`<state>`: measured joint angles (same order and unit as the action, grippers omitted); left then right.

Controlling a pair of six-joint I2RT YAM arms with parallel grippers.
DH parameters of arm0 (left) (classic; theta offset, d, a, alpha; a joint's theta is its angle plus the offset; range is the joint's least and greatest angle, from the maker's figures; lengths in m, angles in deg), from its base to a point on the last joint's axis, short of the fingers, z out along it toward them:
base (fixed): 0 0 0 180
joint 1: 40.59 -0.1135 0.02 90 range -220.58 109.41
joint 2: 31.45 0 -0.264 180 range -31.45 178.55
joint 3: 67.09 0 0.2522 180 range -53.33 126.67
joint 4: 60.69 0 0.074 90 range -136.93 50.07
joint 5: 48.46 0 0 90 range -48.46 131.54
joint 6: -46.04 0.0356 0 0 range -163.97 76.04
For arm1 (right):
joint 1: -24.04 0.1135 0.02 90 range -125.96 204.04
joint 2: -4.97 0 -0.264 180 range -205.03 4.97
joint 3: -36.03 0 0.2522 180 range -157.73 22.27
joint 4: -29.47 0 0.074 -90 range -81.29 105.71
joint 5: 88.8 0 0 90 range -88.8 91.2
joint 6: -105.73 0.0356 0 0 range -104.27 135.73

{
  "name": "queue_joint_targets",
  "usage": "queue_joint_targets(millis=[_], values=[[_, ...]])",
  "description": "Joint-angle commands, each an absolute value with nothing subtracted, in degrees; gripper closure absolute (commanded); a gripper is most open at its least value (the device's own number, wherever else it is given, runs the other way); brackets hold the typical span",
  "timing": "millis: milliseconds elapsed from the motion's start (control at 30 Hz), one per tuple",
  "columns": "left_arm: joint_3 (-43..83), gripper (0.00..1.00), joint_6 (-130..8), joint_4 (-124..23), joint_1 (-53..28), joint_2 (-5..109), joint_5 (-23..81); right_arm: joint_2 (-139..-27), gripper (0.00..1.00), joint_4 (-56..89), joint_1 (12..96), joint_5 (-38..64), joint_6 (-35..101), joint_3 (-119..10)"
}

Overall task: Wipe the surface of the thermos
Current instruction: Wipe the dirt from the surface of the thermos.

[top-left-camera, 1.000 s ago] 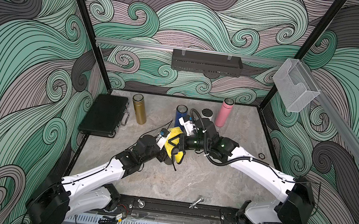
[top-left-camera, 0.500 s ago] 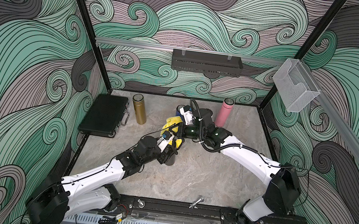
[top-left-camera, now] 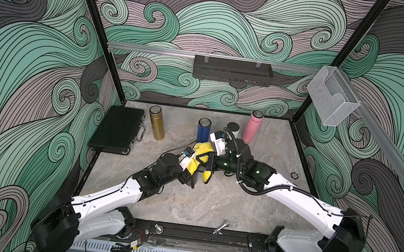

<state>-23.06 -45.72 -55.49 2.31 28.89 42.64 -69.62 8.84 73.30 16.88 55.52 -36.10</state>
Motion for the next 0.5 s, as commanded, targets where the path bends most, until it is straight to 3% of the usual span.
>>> queue_joint_targets(millis=[0,467], values=[[-21.5,1.00,-46.9,-56.1,2.1,29.1,43.0,-69.3,1.00,6.6,73.5,14.6,56.3,-35.1],[-21.4,1.00,-47.1,-56.4,2.1,30.1,41.0,-84.8,1.00,3.0,69.7,17.6,48.8,-54.0]])
